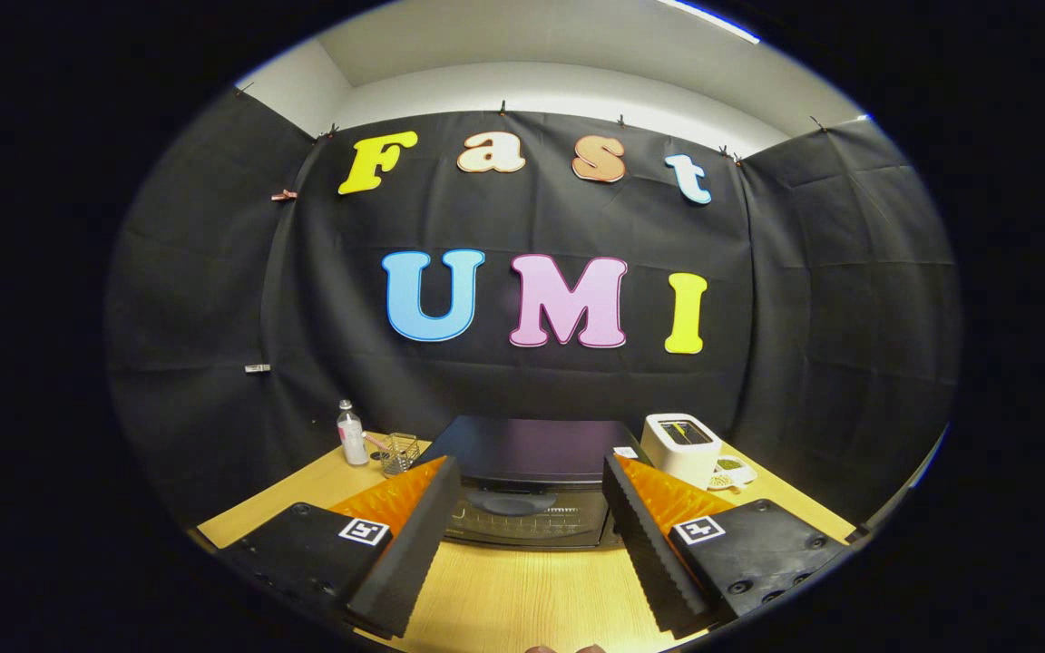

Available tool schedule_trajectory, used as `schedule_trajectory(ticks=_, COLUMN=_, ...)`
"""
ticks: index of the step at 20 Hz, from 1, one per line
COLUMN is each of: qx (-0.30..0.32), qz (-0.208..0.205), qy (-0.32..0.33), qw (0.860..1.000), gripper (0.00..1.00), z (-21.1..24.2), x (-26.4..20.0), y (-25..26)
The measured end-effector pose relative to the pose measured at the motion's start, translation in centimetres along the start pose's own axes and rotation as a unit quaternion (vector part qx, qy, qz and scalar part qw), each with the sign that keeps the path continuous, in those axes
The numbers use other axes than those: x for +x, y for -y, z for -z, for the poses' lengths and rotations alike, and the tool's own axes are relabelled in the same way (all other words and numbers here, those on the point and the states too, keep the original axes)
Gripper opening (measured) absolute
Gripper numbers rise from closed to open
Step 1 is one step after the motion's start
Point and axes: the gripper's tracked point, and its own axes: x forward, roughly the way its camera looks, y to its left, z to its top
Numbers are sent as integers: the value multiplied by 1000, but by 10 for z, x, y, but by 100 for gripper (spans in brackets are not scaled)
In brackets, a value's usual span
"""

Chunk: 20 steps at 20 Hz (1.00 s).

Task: Open the toaster oven, put the food inside, and close the toaster oven door.

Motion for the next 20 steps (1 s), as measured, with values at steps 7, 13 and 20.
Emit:
schedule_trajectory(ticks=7, qx=-1, qz=-3, qy=-23, qw=1000, gripper=97, z=10, x=18, y=-8)
schedule_trajectory(ticks=13, qx=19, qz=5, qy=-50, qw=999, gripper=97, z=17, x=56, y=-20)
schedule_trajectory(ticks=20, qx=0, qz=12, qy=-100, qw=995, gripper=98, z=56, x=121, y=-29)
